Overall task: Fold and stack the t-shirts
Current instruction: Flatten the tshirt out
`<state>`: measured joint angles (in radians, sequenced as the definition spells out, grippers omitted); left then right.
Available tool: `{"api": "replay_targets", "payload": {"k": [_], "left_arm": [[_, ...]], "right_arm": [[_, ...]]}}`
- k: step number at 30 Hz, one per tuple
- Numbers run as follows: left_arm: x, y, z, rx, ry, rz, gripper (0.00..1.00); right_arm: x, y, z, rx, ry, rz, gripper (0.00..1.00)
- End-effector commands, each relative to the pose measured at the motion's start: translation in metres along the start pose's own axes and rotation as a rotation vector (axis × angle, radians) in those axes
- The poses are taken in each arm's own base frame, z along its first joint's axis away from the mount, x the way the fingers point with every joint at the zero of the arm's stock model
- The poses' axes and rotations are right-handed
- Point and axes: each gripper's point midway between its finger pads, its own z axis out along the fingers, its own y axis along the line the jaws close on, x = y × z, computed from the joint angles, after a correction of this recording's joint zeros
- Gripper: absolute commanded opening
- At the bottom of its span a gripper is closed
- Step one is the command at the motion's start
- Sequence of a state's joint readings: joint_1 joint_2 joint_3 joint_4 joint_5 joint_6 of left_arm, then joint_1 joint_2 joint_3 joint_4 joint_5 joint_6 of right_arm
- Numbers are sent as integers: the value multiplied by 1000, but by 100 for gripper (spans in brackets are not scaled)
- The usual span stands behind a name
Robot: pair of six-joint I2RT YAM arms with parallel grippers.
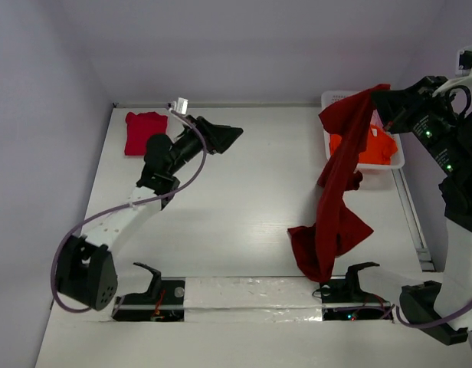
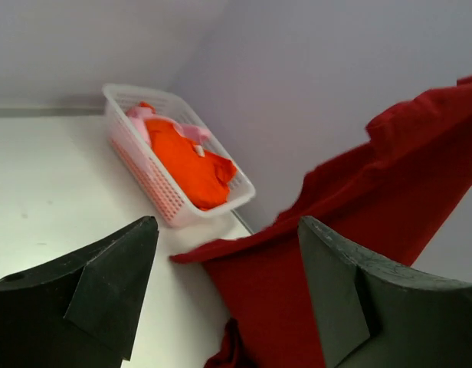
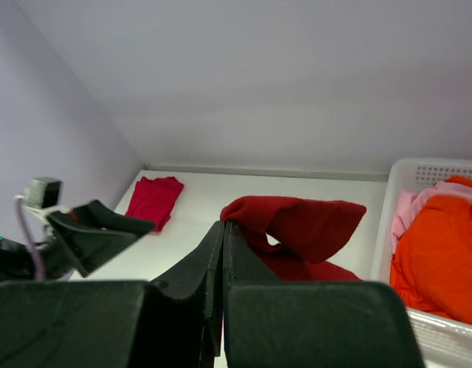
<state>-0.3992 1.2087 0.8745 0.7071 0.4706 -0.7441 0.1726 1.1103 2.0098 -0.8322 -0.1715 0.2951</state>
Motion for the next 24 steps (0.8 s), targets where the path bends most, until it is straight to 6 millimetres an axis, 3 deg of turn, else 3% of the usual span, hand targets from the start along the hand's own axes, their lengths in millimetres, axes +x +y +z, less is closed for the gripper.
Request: {"api": "replay_targets", "payload": {"k": [1, 2, 3, 5, 8, 11, 12, 14, 18, 24], "left_arm": [[-8, -29, 10, 205, -47, -5, 71], [-8, -34, 12, 258, -59, -8, 69], [16, -18, 18, 251, -11, -87, 68], [30, -13, 20, 278, -5, -121, 63], [47, -6, 20, 251, 23, -128, 64], [60, -14, 30, 307, 70, -123, 65], [68, -6, 34, 312, 88, -146, 65], [82, -19, 36, 377, 120, -193, 63], [120, -14, 42, 380, 190, -259, 62], [153, -23, 44, 448, 251, -326, 59]], "right_arm": [[-25, 13, -3, -36, -55, -12, 0], [-33, 16, -3, -45, -68, -15, 0], [-36, 18, -3, -49, -70, -14, 0], [-43, 18, -3, -39, -75, -16, 0], [-46, 11, -2, 2, -79, -19, 0], [-51, 12, 4, 1, -84, -4, 0], [-51, 14, 7, -6, -82, 2, 0], [-52, 13, 13, -6, -90, 15, 0], [-53, 3, 19, 41, -102, 16, 0], [-78, -3, 10, 100, -195, 9, 0]]}}
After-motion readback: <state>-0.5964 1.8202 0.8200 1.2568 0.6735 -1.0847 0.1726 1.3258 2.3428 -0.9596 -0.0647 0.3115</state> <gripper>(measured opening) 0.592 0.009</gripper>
